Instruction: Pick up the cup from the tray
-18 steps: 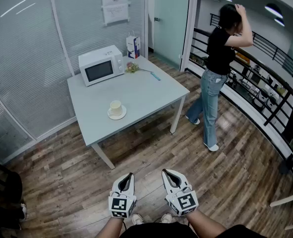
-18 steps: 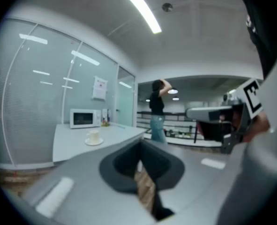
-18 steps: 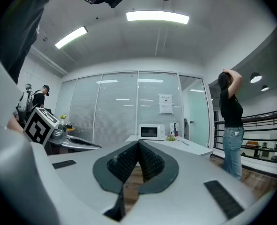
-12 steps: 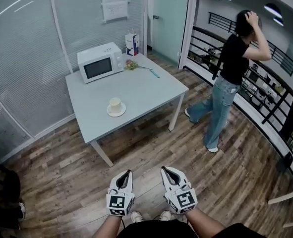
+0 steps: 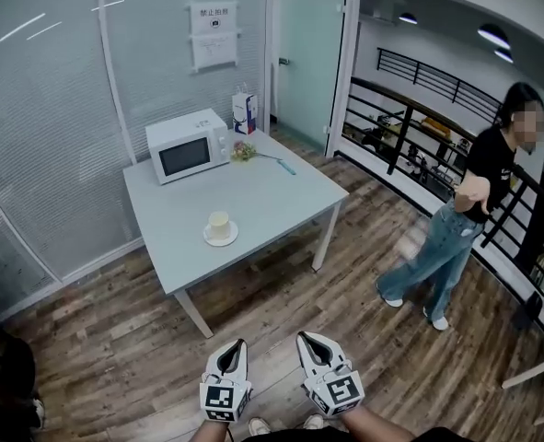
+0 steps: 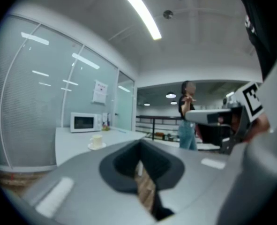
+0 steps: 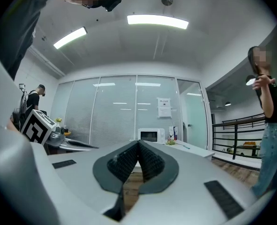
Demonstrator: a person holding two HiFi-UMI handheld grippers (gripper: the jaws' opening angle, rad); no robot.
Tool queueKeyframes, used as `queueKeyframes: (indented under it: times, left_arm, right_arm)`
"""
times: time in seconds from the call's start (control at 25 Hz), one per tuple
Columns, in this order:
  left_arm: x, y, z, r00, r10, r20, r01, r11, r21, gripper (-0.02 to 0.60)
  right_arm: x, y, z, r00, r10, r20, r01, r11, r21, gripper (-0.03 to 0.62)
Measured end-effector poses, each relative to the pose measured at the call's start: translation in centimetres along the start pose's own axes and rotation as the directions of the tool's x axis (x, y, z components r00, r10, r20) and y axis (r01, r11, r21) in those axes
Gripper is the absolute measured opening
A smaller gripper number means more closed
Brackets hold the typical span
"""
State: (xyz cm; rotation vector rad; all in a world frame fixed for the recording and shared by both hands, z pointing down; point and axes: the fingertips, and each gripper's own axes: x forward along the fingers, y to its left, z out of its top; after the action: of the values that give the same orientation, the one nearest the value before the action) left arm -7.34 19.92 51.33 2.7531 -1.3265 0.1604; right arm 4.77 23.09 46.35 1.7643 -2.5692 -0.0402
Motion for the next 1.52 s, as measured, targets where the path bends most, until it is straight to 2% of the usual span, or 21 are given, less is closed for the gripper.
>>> queueKeyframes:
  times: [0.32,0.56,0.76,1.16,1.52]
  left_arm:
    - [-0.8,1.4,0.8,1.000,-0.015,0.021,0.015,1.000,0.002,0.005]
    - [0.9,1.9,0.5,1.000,-0.010,0.014,0.010,1.000,-0.008,0.005]
    - [3.9,2.5,0.9,1.000,0.012,0.011,-0.012,1.000,0.007,0.005]
    - [11.8,4.5,2.2,0.995,0.102,-0.007,-0.102,0.995,0.017,0.005]
    - [15.2,5.1,1.3,0.983,0.176,-0.055,-0.175,0.984,0.016,0.005]
  right_arm:
    - [0.8,2.2,0.6,1.000,0.002,-0.007,-0.002,1.000,0.019,0.003]
    - [2.1,1.5,0.3,1.000,0.027,-0.016,-0.026,0.999,0.020,0.003]
    - [4.4,-0.8,0.2,0.998,0.059,0.002,-0.059,0.998,0.015,0.003]
    - [11.1,-7.0,-0.5,0.989,0.148,0.017,-0.148,0.988,0.035,0.003]
    - [14.2,-10.7,-2.1,0.979,0.204,0.012,-0.204,0.975,0.090,0.003]
